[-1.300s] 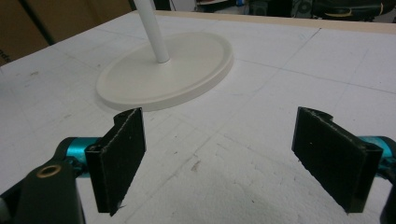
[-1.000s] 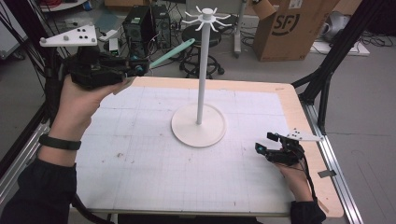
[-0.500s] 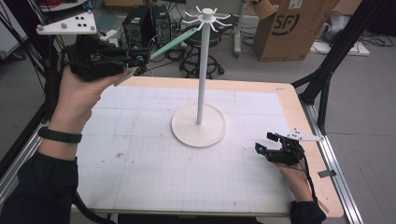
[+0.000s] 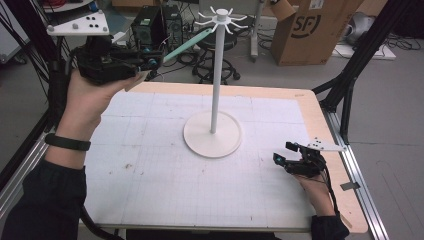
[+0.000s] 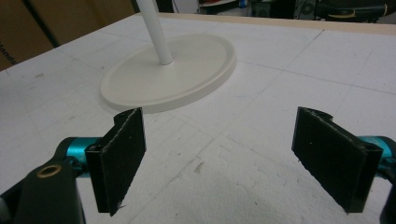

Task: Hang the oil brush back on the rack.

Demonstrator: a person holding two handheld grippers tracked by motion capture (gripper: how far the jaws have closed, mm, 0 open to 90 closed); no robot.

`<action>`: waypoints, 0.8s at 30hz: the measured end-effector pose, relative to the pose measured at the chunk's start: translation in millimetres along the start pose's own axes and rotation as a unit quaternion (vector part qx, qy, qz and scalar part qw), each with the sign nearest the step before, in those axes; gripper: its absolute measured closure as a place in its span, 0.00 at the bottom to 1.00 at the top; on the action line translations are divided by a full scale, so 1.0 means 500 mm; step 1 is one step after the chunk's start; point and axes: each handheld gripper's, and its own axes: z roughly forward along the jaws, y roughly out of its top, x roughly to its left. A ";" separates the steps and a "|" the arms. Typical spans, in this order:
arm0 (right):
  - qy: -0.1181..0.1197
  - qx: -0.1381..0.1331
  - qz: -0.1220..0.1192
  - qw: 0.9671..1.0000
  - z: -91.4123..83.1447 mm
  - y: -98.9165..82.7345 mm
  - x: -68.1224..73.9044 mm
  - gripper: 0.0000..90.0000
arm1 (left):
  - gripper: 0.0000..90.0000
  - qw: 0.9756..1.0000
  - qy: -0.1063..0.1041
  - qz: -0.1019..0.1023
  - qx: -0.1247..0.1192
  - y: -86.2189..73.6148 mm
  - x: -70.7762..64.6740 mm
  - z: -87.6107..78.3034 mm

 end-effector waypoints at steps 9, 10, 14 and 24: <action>0.000 -0.002 0.000 1.000 0.000 0.000 -0.001 0.19 | 0.91 1.000 -0.002 0.009 0.003 0.002 -0.006 0.001; 0.000 -0.002 -0.001 1.000 0.000 0.000 -0.001 0.19 | 0.91 1.000 -0.001 0.009 0.004 0.002 -0.008 0.003; 0.000 -0.001 0.000 1.000 0.000 0.000 0.000 0.19 | 0.91 1.000 0.009 0.016 0.017 0.000 -0.008 0.007; 0.001 -0.003 0.001 1.000 -0.001 0.000 -0.001 0.19 | 0.91 0.999 0.022 0.010 0.025 -0.004 0.002 0.012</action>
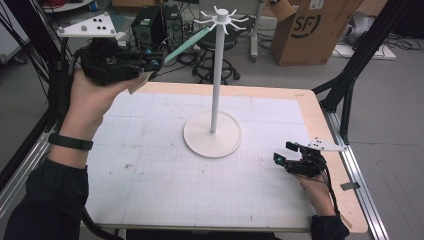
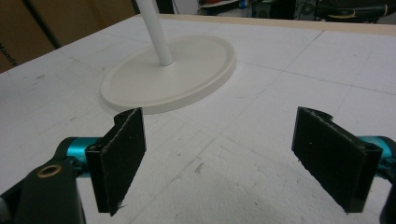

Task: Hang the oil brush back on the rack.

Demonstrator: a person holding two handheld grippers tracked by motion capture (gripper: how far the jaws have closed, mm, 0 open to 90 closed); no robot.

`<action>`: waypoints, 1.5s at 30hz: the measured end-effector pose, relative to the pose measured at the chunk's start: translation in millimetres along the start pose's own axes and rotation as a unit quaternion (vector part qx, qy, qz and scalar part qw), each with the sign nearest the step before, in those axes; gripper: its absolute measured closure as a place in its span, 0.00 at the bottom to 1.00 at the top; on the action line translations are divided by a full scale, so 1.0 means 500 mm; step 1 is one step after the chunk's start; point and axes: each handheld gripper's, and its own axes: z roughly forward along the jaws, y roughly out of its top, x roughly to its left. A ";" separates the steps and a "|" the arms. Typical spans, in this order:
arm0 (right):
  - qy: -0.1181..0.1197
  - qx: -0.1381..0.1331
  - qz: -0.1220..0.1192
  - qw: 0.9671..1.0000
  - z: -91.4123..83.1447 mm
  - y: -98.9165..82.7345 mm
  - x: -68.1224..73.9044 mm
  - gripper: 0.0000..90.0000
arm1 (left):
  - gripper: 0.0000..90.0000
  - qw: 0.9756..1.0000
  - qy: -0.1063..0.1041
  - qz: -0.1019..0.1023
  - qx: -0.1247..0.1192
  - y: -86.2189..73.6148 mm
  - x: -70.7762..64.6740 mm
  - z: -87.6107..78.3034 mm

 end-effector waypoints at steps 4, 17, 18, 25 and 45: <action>0.000 0.000 0.001 1.000 0.000 0.000 0.001 0.19 | 0.91 1.000 0.006 -0.003 0.003 -0.002 0.006 0.004; 0.002 -0.001 -0.001 1.000 0.000 0.000 0.001 0.19 | 0.77 1.000 0.023 -0.006 0.004 -0.032 0.018 0.026; 0.002 -0.001 0.001 1.000 0.000 0.000 0.001 0.19 | 0.71 1.000 0.025 -0.006 0.005 -0.040 0.019 0.024; -0.002 0.001 0.003 1.000 -0.002 0.000 -0.003 0.19 | 0.40 0.999 0.031 -0.016 0.008 -0.134 0.025 0.005; -0.019 0.026 -0.005 0.999 0.002 -0.008 -0.008 0.19 | 0.25 0.992 0.082 -0.080 0.047 -0.486 0.023 -0.061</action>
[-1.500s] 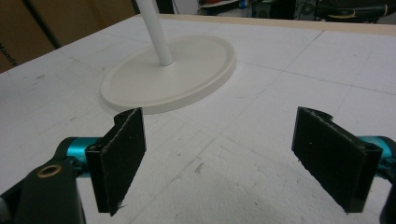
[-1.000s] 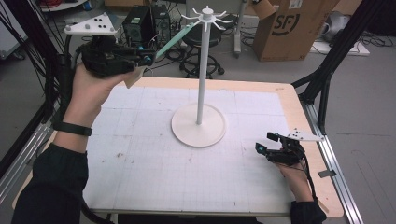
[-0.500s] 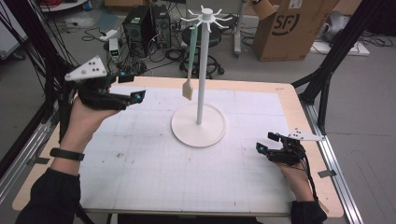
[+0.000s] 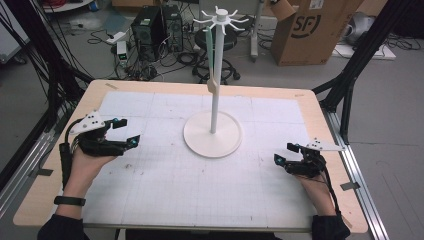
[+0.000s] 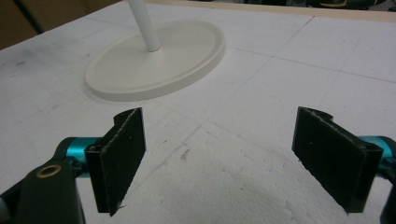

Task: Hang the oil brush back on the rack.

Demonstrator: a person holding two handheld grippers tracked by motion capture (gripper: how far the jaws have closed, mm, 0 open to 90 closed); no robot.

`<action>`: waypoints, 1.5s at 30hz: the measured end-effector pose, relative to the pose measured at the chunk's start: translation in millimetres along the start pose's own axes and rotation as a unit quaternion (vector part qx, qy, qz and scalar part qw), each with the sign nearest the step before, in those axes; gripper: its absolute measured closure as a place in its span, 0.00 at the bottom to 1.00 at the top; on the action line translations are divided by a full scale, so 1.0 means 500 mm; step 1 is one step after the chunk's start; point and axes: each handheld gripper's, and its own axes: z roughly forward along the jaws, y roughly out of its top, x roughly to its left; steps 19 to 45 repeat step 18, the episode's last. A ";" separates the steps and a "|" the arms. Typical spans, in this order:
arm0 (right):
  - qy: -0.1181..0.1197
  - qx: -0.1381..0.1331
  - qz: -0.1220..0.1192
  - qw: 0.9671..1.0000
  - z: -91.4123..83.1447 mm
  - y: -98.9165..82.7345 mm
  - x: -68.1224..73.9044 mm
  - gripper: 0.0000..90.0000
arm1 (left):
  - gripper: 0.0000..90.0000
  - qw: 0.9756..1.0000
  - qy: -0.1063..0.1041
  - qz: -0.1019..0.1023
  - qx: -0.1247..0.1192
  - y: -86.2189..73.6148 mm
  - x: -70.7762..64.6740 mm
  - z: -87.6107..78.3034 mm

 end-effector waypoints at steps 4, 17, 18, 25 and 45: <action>-0.005 0.007 -0.004 1.000 0.002 -0.002 -0.001 0.18 | 0.25 1.000 0.004 -0.010 0.005 -0.031 0.004 0.002; -0.008 0.017 -0.007 1.000 0.006 -0.005 0.000 0.18 | 0.23 0.999 0.007 -0.011 0.042 -0.051 -0.002 0.022; -0.009 0.016 -0.008 1.000 0.006 -0.005 -0.001 0.18 | 0.23 0.999 0.010 -0.011 0.044 -0.052 -0.002 0.022; -0.009 0.016 -0.008 1.000 0.006 -0.005 -0.001 0.18 | 0.23 0.999 0.010 -0.011 0.044 -0.052 -0.002 0.022; -0.009 0.016 -0.008 1.000 0.006 -0.005 -0.001 0.18 | 0.23 0.999 0.010 -0.011 0.044 -0.052 -0.002 0.022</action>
